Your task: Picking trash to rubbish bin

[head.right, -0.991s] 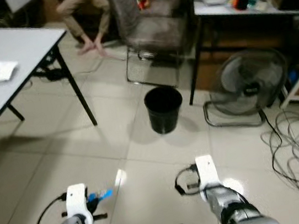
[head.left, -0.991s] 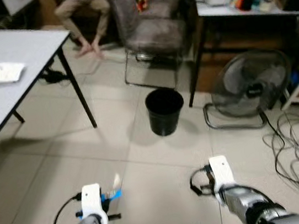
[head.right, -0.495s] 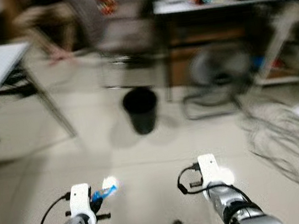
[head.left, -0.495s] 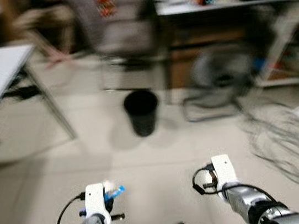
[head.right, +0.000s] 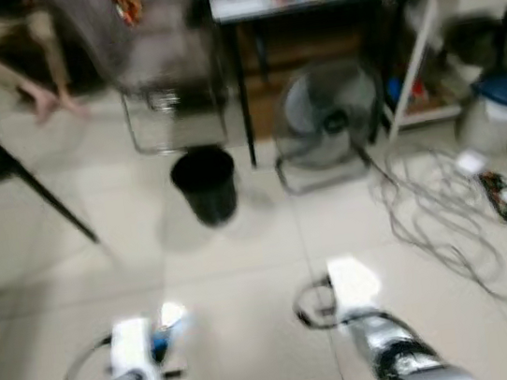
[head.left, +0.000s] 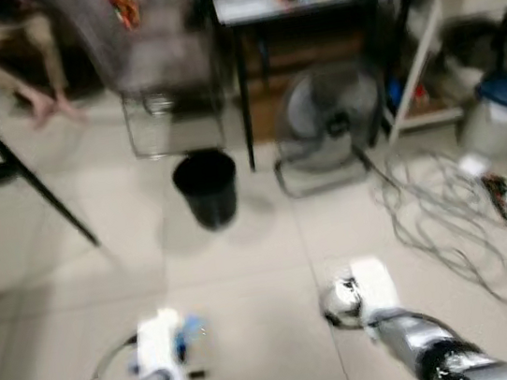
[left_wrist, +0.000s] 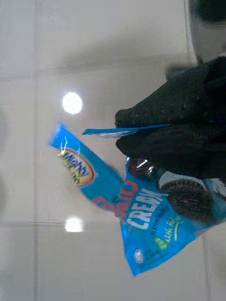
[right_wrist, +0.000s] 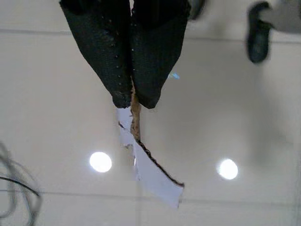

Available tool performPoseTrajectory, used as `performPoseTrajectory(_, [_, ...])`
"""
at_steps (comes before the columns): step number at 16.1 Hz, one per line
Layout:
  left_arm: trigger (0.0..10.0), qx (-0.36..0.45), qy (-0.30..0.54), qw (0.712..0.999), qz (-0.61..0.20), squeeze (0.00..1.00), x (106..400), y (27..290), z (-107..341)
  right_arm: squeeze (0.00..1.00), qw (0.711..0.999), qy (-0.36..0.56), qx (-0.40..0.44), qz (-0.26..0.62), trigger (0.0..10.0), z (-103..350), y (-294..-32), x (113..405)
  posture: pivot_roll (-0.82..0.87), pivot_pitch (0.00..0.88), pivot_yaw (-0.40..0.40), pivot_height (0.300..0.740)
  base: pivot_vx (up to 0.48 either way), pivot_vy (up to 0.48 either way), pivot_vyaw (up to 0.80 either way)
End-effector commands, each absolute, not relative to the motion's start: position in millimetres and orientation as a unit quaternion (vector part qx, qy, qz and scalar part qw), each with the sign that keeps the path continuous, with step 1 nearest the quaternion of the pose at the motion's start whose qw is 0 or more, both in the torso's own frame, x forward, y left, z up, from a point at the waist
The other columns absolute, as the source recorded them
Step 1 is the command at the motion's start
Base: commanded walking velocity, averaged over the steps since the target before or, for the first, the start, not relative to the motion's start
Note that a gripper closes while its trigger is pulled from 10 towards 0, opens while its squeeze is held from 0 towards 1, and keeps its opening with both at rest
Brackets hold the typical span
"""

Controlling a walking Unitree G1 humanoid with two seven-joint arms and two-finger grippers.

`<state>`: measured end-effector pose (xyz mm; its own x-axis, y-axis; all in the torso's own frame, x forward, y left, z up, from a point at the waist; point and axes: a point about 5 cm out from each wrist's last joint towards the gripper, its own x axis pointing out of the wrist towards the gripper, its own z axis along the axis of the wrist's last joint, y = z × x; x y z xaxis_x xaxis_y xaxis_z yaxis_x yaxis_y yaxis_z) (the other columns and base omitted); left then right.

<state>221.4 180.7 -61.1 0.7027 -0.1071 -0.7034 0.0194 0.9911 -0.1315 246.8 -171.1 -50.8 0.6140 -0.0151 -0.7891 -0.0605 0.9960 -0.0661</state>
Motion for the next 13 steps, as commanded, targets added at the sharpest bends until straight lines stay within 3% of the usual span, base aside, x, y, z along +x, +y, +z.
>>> performPoseTrajectory(1, [10.0,-0.044,0.388,0.92,-0.019,0.0,219.3,194.6,-60.7,0.0,0.903,0.426,-0.038,0.027,0.0,-46.5,-160.2,253.8,-0.02,0.124,0.016,0.74,0.442,0.0,0.0])
performPoseTrajectory(9, [10.0,-0.037,0.389,0.92,-0.016,0.0,218.7,196.2,-61.0,0.0,0.903,0.424,-0.047,0.046,0.0,-47.3,-156.9,252.6,-0.02,0.126,0.02,0.74,0.457,0.0,0.0])
performPoseTrajectory(13, [10.0,-0.036,0.39,0.92,-0.014,0.0,218.6,196.6,-61.1,0.0,0.905,0.42,-0.052,0.047,0.0,-46.1,-158.6,254.1,-0.02,0.126,0.02,0.74,0.446,0.0,0.8])
